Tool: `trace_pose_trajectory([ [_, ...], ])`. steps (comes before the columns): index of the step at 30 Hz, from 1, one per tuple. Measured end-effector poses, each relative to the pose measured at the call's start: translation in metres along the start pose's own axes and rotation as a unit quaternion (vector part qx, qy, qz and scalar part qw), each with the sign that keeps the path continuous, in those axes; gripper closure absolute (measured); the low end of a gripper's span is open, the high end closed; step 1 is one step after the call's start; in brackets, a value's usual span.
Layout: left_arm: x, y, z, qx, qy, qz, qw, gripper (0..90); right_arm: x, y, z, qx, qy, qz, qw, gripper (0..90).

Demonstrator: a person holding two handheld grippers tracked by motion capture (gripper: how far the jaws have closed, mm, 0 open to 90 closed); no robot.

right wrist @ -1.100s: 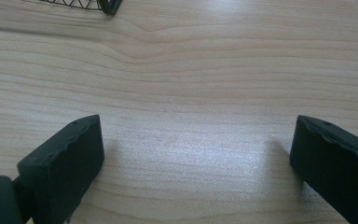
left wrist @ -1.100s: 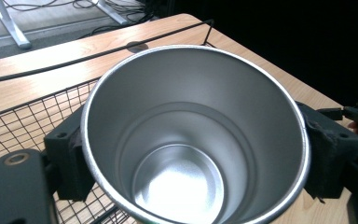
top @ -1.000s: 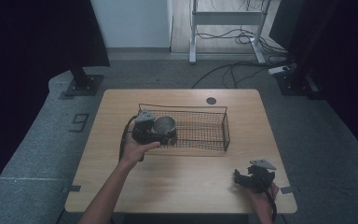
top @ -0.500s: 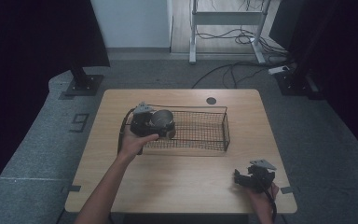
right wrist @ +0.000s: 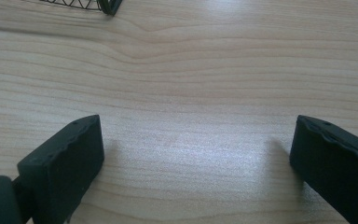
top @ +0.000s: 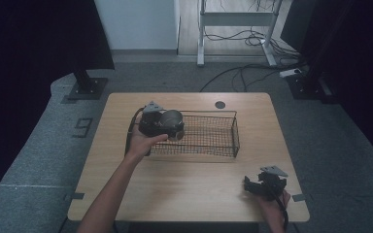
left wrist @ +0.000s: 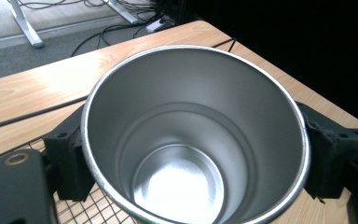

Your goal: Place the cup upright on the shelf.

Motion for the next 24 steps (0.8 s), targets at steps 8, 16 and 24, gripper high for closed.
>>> trace_pose_trajectory([
  [8,-0.002,0.008,0.004,-0.005,0.000,0.004,1.0000,15.4,0.000,0.000,0.000,0.000,0.000,0.000,1.0000,2.8],
  [16,-0.008,0.017,0.004,-0.014,0.003,0.011,0.9998,15.4,0.000,0.000,0.000,0.000,0.000,0.000,1.0000,2.8],
  [24,-0.013,0.030,0.001,-0.022,-0.004,0.014,0.9997,15.4,0.000,0.000,0.000,0.000,0.000,0.000,1.0000,2.8],
])
Point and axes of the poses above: each handheld gripper's, and its own axes: y roughly forward along the jaws, z roughly out of its top, x roughly to its right, the point moved 10 cm from there along y, roughly forward along the jaws, and after that the axes turned 4 degrees about z, right-handed, at the moved point
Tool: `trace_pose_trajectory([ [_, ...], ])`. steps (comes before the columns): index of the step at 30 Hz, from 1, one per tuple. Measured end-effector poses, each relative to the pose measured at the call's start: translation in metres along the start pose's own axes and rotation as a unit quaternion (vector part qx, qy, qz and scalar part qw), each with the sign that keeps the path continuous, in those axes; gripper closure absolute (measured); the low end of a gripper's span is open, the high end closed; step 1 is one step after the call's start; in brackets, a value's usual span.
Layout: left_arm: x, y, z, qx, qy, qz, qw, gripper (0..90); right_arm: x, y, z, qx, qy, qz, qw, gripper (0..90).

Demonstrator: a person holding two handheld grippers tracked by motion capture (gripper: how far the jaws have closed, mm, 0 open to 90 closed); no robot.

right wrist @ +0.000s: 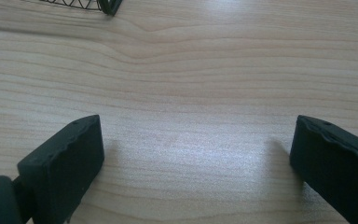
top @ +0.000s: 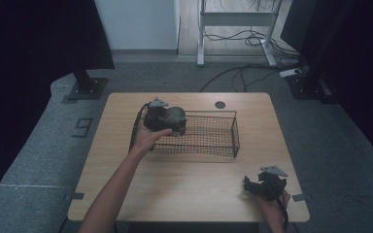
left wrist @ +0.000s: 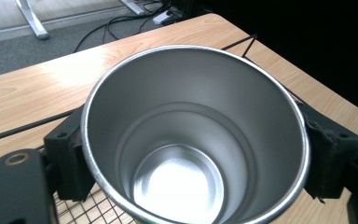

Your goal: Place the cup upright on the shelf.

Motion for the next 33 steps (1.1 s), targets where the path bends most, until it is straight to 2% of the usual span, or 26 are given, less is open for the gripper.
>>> trace_pose_trajectory([
  [5,0.000,0.009,-0.004,-0.005,-0.002,0.000,1.0000,15.4,0.000,0.000,0.000,0.000,0.000,0.000,1.0000,2.8],
  [7,0.001,0.015,-0.006,-0.011,-0.010,-0.007,0.9999,15.4,0.000,0.000,0.000,0.000,0.000,0.000,1.0000,2.8],
  [13,-0.002,0.025,-0.010,-0.017,-0.014,-0.001,0.9998,15.4,0.000,0.000,0.000,0.000,0.000,0.000,1.0000,2.8],
  [20,-0.015,0.037,-0.023,-0.033,-0.028,0.014,0.9989,15.4,0.000,0.000,0.000,0.000,0.000,0.000,1.0000,2.8],
  [33,-0.025,0.053,-0.043,-0.055,-0.048,0.020,0.9971,15.3,0.000,0.000,0.000,0.000,0.000,0.000,1.0000,2.9],
])
Point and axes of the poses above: each handheld gripper's, and its own axes: y roughly forward along the jaws, z roughly out of its top, x roughly to its right, the point moved 10 cm from there along y, roughly forward along the jaws, and after that the axes turned 4 degrees about z, right-handed, at the moved point
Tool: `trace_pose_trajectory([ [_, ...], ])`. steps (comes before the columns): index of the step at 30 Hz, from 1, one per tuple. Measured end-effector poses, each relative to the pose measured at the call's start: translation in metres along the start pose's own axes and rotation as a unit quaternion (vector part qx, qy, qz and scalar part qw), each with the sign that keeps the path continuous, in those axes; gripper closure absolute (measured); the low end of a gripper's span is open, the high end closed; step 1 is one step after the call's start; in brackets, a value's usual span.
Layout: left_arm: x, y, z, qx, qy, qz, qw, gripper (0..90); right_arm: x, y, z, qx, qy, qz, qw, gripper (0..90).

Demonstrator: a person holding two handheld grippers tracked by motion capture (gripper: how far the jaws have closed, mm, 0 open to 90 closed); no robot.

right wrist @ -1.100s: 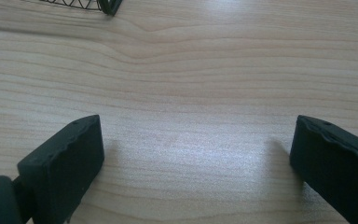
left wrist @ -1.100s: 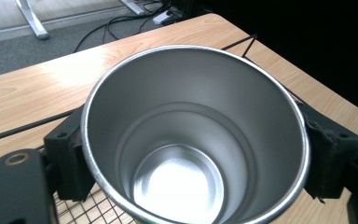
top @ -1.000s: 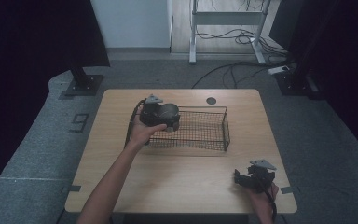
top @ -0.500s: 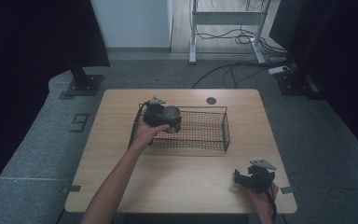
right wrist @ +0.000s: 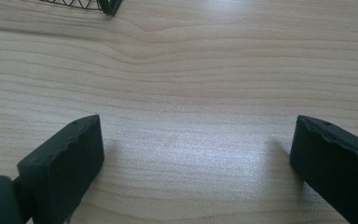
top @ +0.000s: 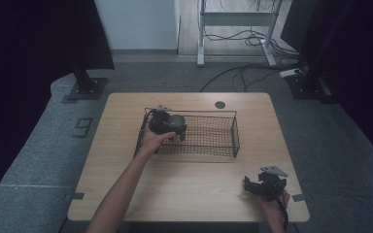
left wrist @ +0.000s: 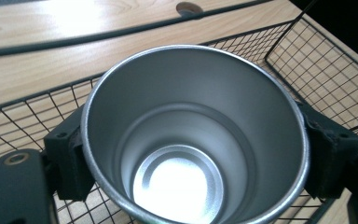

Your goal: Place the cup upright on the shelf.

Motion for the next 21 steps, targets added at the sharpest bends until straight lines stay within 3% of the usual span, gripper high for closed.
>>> trace_pose_trajectory([
  [21,-0.002,0.018,-0.015,-0.036,0.008,0.007,0.9993,15.2,0.000,0.000,0.000,0.000,0.000,0.000,1.0000,2.9],
])
Point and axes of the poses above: each handheld gripper's, and its own axes: y roughly forward along the jaws, z roughly out of its top, x roughly to its right, the point moved 10 cm from there along y, roughly forward along the jaws, and after that the axes turned 4 degrees about z, right-handed, at the moved point
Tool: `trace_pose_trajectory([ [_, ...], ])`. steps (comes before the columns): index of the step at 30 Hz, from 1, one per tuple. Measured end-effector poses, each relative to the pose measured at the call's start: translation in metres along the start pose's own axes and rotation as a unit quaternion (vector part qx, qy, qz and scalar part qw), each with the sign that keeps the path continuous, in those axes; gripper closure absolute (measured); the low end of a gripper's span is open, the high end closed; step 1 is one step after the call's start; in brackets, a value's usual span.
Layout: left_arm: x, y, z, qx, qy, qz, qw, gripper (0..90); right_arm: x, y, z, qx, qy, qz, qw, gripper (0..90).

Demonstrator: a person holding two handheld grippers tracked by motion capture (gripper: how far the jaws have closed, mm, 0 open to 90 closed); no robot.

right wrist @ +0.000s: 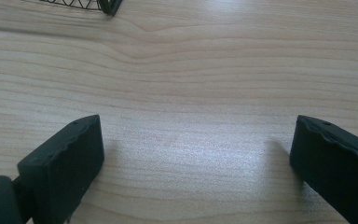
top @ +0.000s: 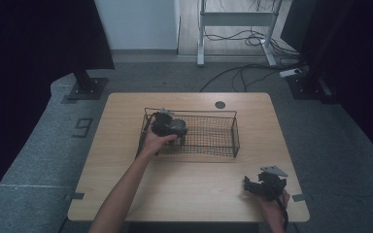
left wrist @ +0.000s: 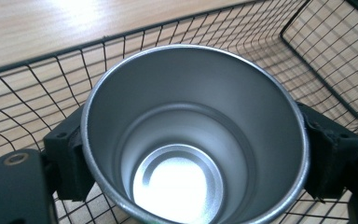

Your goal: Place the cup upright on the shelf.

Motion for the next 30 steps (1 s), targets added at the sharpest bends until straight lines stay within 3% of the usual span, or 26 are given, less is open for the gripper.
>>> trace_pose_trajectory([
  [11,-0.0023,0.0056,-0.0038,-0.021,-0.004,0.013,0.9997,15.0,0.0000,0.0000,0.0000,0.000,0.000,0.000,1.0000,2.9],
  [16,-0.0005,0.0074,-0.0062,-0.034,-0.001,0.009,0.9994,14.9,0.0000,0.0000,0.0000,0.000,0.000,0.000,1.0000,2.9],
  [20,-0.0024,0.0079,-0.0064,-0.039,-0.002,0.027,0.9989,14.4,0.0000,0.0000,0.0000,0.000,0.000,0.000,1.0000,2.9],
  [23,-0.0029,0.0085,-0.0074,-0.045,-0.007,0.026,0.9986,14.4,0.0000,0.0000,0.0000,0.000,0.000,0.000,1.0000,2.9],
  [30,-0.0029,0.0070,-0.0051,-0.039,-0.008,0.033,0.9987,12.1,0.0000,0.0000,0.0000,0.000,0.000,0.000,1.0000,2.9],
])
Point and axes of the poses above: each handheld gripper's, and its own axes: y roughly forward along the jaws, z roughly out of its top, x roughly to its right, the point moved 10 cm from there along y, roughly forward along the jaws, and after that the axes turned 4 degrees about z, right-handed, at the moved point
